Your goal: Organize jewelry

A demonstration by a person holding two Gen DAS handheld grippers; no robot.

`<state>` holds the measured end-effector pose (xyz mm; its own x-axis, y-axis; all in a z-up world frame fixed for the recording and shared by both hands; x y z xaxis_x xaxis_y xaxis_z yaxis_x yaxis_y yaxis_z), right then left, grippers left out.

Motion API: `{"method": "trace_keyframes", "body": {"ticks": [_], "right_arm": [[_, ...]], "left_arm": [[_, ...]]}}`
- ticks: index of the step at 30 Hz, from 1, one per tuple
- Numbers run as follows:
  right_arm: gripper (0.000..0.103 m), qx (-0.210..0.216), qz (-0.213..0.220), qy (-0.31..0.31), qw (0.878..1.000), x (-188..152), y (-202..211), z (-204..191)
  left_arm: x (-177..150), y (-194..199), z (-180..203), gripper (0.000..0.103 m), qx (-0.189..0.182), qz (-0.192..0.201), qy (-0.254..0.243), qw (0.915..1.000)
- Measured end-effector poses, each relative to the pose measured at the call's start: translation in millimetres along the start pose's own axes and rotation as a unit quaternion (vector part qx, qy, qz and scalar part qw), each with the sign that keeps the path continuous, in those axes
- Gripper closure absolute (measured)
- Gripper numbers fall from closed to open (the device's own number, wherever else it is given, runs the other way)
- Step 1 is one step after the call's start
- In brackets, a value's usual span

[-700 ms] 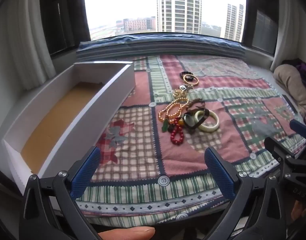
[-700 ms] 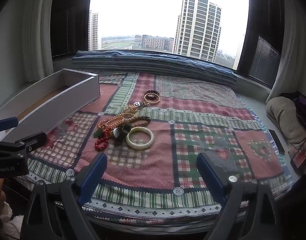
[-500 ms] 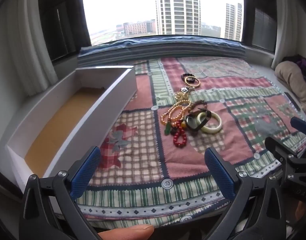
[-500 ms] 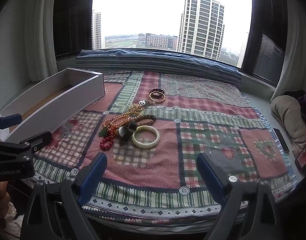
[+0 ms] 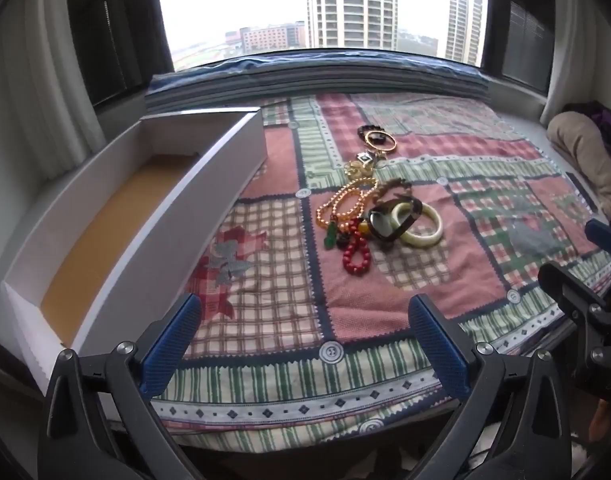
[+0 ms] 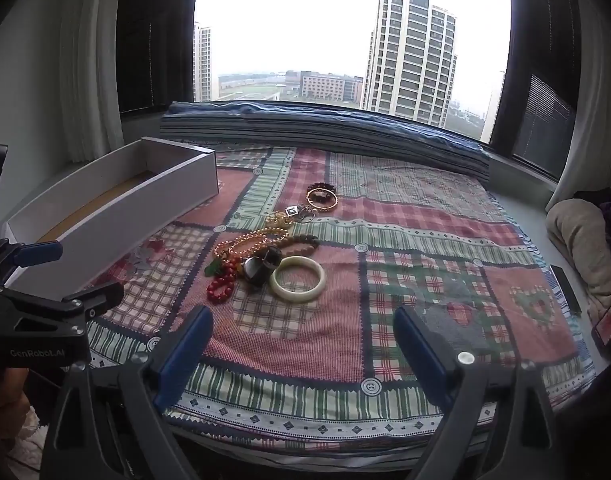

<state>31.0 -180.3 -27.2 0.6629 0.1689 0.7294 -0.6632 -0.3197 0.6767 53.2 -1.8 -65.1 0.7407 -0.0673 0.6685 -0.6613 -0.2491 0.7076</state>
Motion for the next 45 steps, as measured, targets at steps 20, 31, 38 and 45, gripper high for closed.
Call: {"method": "trace_keyframes", "body": {"ticks": [20, 31, 38, 45], "right_arm": [[0.010, -0.003, -0.008, -0.043, 0.999, -4.6, 5.7, 15.7], [0.010, -0.014, -0.006, -0.044, 0.999, -5.8, 6.5, 18.6], [0.010, -0.020, -0.005, -0.041, 0.999, -5.8, 8.3, 19.2], [0.010, -0.016, 0.002, -0.025, 1.000, -4.0, 11.6, 13.8]], "left_arm": [[9.4, 12.2, 4.7, 0.000, -0.021, 0.030, 0.006, 0.9993], [10.1, 13.6, 0.9, 0.000, -0.015, 0.037, 0.019, 0.9990], [8.7, 13.2, 0.2, 0.000, 0.000, 0.042, 0.016, 0.9990], [8.6, 14.5, 0.9, 0.000, 0.001, 0.045, 0.016, 0.9989]]}}
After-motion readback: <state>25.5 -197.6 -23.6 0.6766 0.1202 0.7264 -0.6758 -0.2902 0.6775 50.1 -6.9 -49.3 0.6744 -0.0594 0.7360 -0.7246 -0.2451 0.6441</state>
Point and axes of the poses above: each gripper's, at about its wrist camera, not at the fingertips, and y roughly against the way its jaws point, z to its right, x to its top, the point moved 7 cm from there along -y, roughly the way its jaws point, and after that the axes turned 14 degrees about x, right-handed, at the moved point
